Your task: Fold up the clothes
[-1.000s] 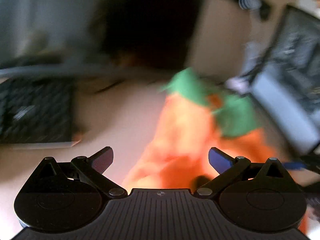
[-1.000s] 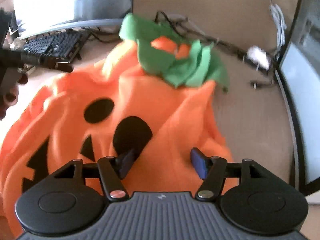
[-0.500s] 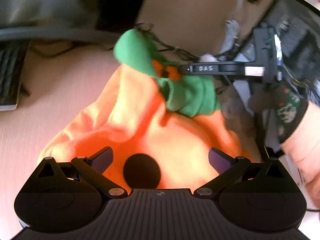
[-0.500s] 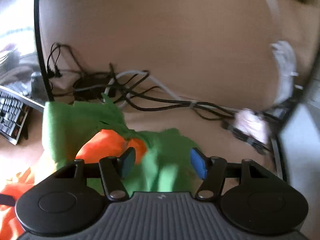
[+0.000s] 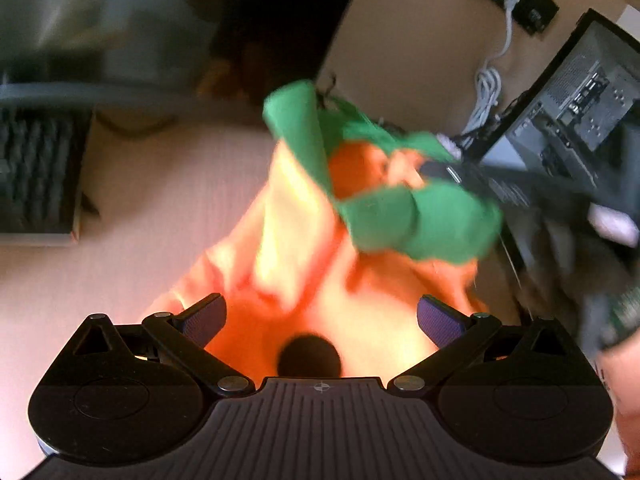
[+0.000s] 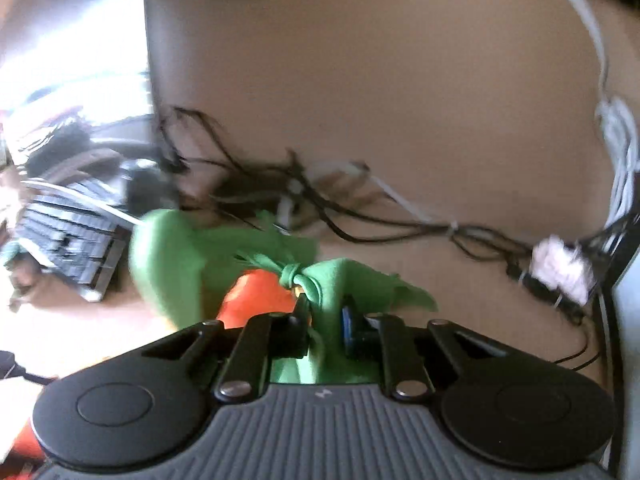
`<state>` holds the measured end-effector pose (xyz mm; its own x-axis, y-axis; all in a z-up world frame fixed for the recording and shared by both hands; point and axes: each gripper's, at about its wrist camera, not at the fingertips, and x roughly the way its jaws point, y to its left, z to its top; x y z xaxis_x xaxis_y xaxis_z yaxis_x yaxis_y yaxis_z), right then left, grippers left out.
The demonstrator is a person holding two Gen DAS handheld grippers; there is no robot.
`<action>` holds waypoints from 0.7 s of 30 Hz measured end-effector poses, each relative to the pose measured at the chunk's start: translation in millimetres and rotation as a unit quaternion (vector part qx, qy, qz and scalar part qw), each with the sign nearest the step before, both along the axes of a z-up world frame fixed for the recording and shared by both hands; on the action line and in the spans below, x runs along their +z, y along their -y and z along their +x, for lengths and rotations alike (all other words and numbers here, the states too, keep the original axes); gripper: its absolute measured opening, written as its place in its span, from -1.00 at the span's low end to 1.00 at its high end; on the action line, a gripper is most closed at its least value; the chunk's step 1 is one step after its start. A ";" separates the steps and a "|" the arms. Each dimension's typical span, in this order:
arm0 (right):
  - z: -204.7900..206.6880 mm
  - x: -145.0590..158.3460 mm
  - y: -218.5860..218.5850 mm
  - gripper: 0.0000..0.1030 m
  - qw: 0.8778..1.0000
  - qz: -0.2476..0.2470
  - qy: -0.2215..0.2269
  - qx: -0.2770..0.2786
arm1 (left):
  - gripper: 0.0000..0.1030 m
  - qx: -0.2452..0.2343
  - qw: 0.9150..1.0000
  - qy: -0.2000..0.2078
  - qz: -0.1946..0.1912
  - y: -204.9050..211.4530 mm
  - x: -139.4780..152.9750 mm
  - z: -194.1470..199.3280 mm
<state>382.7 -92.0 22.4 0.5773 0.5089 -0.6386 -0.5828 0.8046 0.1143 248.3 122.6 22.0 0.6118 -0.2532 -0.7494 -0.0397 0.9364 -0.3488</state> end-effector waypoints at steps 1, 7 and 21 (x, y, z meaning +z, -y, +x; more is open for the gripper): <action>-13.4 7.6 4.7 -0.72 1.000 0.005 0.002 0.006 | 1.00 -0.003 1.000 0.008 0.005 -2.2 7.3 1.0; -93.9 -2.4 15.8 -0.72 0.999 -0.026 -0.021 0.024 | 1.00 -0.003 0.996 0.091 -0.006 -4.8 38.6 -8.2; -161.6 -16.2 23.2 -0.69 0.993 -0.115 0.001 0.007 | 1.00 -0.010 0.997 -0.009 0.075 16.3 -53.7 3.2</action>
<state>221.1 -115.2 6.3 0.5726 0.3578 -0.7376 -0.5935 0.8016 -0.0719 251.5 106.3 -31.7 0.5940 -0.1494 -0.7905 -0.0251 0.9787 -0.2039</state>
